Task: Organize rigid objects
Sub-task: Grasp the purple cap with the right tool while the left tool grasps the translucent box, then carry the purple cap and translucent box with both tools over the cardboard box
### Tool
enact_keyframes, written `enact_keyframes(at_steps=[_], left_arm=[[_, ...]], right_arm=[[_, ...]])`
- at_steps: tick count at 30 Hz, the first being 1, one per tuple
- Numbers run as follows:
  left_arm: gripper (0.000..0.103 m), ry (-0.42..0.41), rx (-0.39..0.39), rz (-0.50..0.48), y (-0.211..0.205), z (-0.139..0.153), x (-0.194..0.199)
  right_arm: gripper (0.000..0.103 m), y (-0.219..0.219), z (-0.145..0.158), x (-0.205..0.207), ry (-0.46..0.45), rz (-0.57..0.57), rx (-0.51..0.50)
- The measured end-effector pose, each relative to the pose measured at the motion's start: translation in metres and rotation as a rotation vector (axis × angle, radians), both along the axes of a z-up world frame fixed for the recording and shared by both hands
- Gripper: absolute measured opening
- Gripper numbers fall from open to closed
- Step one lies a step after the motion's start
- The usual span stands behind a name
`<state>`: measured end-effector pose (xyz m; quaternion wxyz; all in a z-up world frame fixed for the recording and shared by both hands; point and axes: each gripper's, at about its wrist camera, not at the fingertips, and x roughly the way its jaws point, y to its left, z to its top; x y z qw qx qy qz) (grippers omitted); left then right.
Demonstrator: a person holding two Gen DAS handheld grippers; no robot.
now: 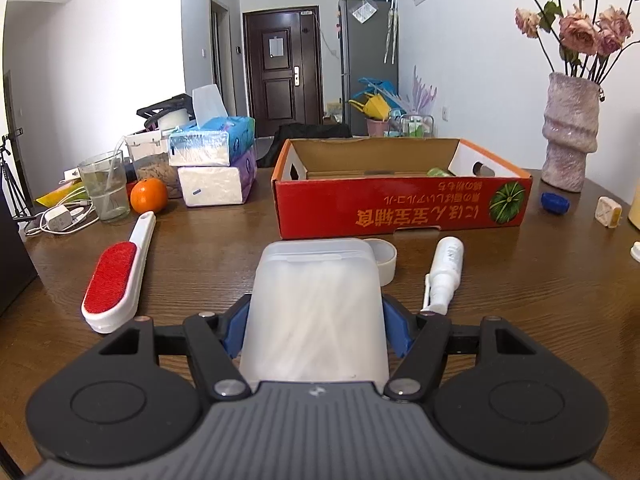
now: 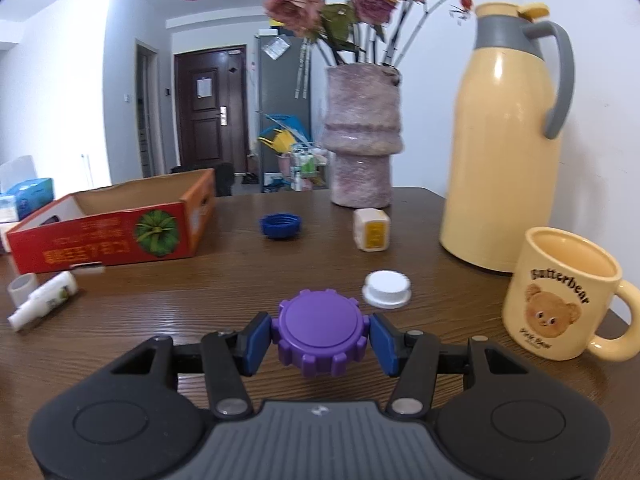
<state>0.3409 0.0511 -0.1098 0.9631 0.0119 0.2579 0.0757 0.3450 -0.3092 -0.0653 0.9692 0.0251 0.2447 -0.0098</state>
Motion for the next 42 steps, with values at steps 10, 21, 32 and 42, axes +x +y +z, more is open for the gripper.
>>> enact_keyframes(at_steps=[10, 21, 32, 42], left_arm=[[0.067, -0.014, -0.040, 0.010, -0.007, 0.008, -0.019], [0.067, -0.024, -0.050, -0.008, -0.016, 0.024, -0.029], [0.067, -0.052, -0.031, -0.017, -0.012, 0.052, -0.012], [0.067, -0.056, -0.049, -0.011, -0.005, 0.069, 0.023]], right_arm=[[0.053, 0.057, 0.007, -0.028, -0.036, 0.134, 0.016], [0.053, 0.118, 0.020, -0.045, -0.054, 0.270, 0.034], [0.053, 0.155, 0.050, -0.033, -0.097, 0.333, 0.050], [0.053, 0.174, 0.068, -0.005, -0.115, 0.332, 0.060]])
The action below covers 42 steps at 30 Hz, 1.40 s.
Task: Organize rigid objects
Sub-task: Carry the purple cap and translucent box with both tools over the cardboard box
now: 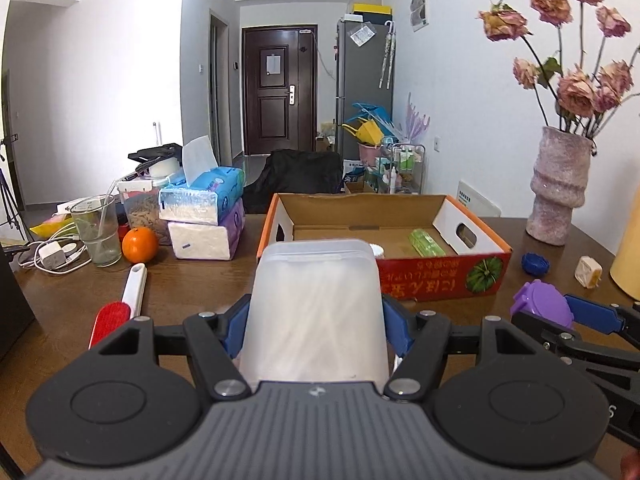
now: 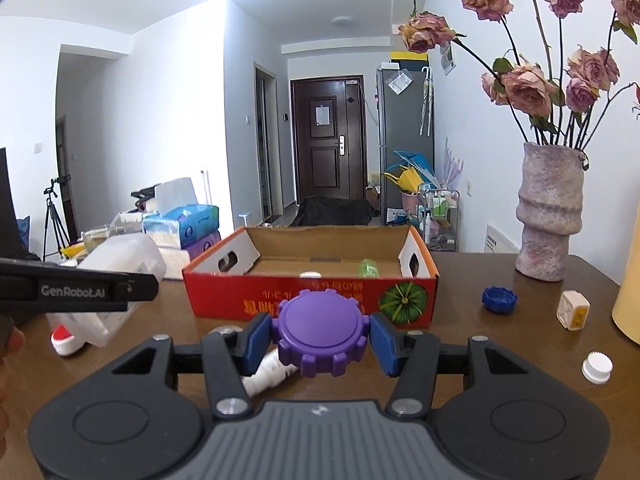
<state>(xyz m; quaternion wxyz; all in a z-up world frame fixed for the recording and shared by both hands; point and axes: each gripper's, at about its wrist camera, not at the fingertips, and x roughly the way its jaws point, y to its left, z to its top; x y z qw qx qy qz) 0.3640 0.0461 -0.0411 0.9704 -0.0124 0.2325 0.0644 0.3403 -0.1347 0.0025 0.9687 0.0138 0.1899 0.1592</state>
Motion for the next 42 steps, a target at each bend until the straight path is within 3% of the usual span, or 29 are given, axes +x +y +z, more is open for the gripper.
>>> enact_keyframes(at_steps=[29, 42], left_arm=[[0.067, 0.030, -0.066, 0.099, 0.032, -0.003, 0.118], [0.067, 0.024, -0.068, 0.118, 0.044, -0.004, 0.167]], right_arm=[[0.053, 0.023, 0.003, 0.122, 0.031, -0.021, 0.108], [0.053, 0.034, 0.000, 0.174, 0.031, -0.025, 0.106]])
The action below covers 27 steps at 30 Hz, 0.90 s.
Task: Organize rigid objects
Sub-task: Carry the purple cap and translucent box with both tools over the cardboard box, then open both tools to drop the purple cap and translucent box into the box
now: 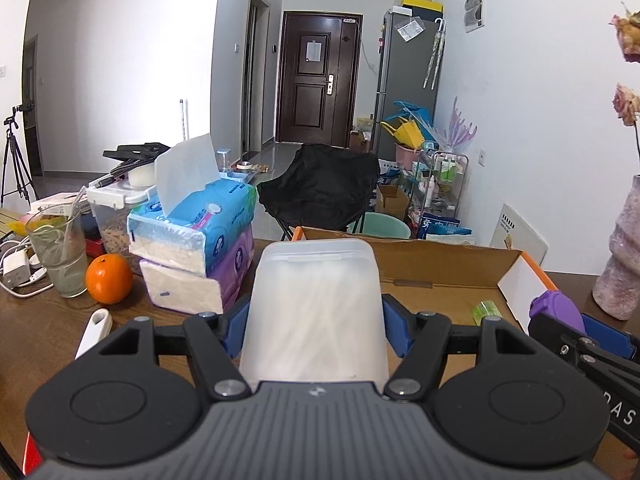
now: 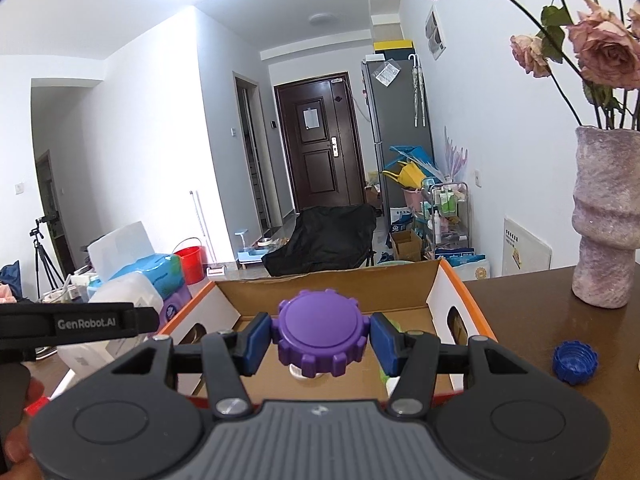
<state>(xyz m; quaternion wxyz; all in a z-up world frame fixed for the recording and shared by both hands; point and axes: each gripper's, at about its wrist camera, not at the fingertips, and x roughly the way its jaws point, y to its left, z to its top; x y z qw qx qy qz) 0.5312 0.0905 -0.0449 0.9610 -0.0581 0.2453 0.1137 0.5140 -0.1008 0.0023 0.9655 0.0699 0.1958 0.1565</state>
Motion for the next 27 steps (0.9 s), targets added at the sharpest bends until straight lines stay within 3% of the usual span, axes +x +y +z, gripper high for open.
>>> enact_keyframes(at_steps=[27], left_arm=[[0.067, 0.066, 0.063, -0.032, -0.001, -0.031, 0.085]], right_arm=[[0.053, 0.021, -0.023, 0.077, 0.047, -0.003, -0.058]])
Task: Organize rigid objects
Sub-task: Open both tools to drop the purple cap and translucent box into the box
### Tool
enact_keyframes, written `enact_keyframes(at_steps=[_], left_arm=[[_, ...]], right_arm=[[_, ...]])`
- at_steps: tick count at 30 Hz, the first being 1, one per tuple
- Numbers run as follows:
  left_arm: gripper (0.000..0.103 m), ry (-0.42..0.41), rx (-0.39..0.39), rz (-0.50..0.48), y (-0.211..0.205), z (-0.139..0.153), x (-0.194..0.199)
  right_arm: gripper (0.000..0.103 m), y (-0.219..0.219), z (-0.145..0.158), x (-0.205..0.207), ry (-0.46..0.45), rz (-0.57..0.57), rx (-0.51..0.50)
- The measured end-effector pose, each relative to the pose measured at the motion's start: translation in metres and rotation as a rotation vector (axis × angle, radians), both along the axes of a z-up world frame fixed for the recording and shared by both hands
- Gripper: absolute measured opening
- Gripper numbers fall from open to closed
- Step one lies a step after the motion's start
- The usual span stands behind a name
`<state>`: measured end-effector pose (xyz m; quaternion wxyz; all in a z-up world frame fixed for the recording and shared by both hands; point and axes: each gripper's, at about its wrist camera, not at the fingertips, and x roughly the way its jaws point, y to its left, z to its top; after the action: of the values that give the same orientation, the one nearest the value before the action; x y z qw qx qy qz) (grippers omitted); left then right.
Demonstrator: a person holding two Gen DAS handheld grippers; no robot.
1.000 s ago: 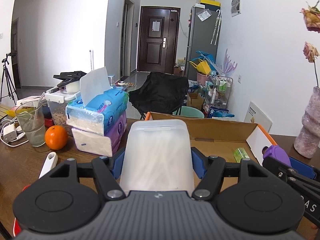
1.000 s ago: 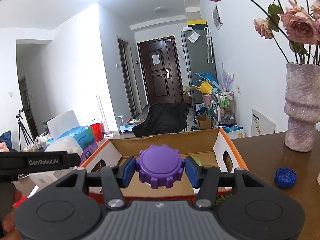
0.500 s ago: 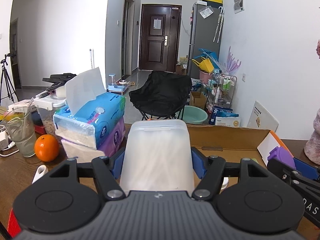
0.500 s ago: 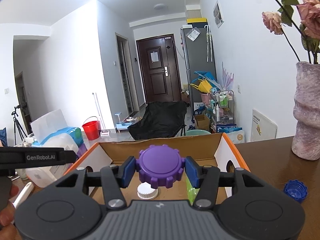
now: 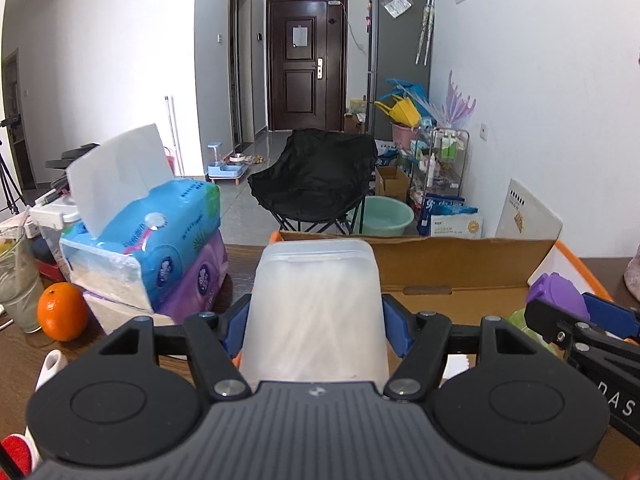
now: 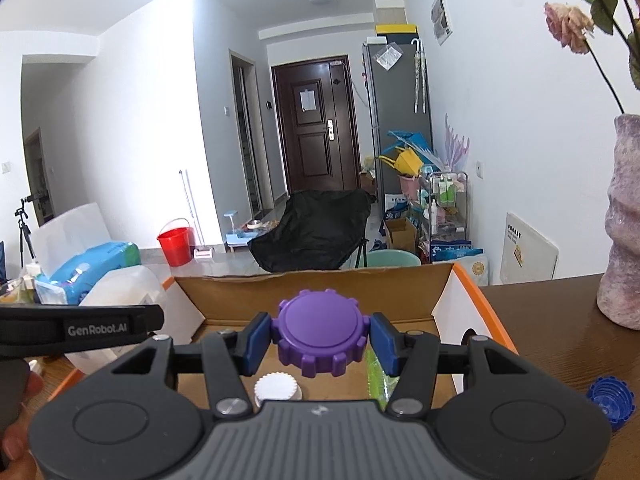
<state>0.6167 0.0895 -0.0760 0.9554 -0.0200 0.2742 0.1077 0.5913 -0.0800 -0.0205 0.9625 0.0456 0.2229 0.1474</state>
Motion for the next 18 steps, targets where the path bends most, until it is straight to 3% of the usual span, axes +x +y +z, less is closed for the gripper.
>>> enact_keyframes(at_steps=[3, 5, 7, 9, 12, 18], left_arm=[[0.070, 0.022, -0.003, -0.007, 0.002, -0.005, 0.003], [0.080, 0.009, -0.003, -0.006, 0.003, -0.003, 0.000], [0.098, -0.013, 0.010, 0.006, 0.003, 0.000, -0.005], [0.102, -0.035, 0.027, 0.018, 0.003, 0.004, -0.009], [0.103, -0.040, 0.021, 0.022, 0.005, 0.009, -0.012], [0.103, -0.059, 0.023, 0.020, 0.009, 0.018, -0.025]], right_arm=[[0.054, 0.002, -0.003, 0.005, 0.021, 0.003, -0.017], [0.055, 0.002, -0.004, 0.005, 0.033, -0.009, -0.031], [0.083, 0.001, -0.004, 0.006, 0.036, -0.029, -0.046], [0.096, 0.000, -0.004, 0.005, 0.030, -0.051, -0.058], [0.103, -0.002, -0.004, 0.007, 0.046, -0.061, -0.057], [0.103, 0.001, -0.001, 0.001, 0.047, -0.048, -0.061]])
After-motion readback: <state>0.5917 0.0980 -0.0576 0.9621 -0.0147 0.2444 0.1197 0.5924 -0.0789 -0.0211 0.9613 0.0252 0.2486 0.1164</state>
